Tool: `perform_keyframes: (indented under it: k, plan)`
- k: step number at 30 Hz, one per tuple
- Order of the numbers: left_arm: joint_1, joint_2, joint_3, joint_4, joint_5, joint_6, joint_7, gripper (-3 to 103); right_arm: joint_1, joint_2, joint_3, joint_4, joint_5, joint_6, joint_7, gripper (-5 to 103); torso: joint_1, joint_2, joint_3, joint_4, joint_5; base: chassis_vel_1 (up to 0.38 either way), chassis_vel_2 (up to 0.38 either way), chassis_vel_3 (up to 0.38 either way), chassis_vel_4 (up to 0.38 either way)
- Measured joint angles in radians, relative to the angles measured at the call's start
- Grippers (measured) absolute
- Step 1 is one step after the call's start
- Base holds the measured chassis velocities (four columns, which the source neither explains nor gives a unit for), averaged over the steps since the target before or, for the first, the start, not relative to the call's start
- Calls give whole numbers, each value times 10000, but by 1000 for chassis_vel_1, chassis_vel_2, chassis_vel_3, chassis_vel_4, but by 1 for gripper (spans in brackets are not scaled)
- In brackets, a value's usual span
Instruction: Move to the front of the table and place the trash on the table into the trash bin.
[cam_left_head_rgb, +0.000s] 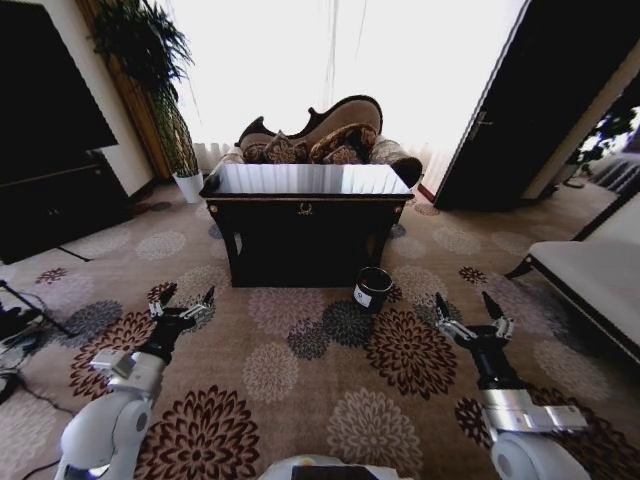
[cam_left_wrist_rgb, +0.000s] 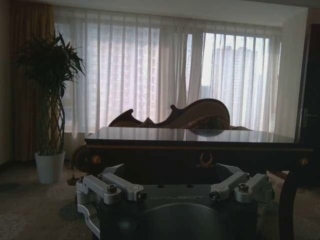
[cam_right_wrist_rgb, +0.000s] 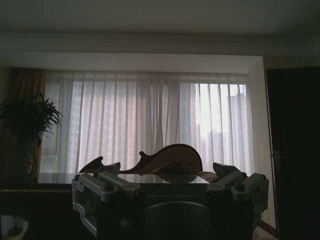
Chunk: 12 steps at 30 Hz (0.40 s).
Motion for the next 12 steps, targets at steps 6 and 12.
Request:
perform_keyframes:
  k: [6,12]
  plan:
    - [29,-14,-7,-27,-11,10,-215,100,-41,74,-61,-6,-81,22,12,100,-22,8,-8,0,1,-6,3,8,-9]
    - [171,-106,43,-190,-66,71,-388,100,-60,81,1,40,-17,-74,596,100,-20,9,-7,0,0,0,0,0,0]
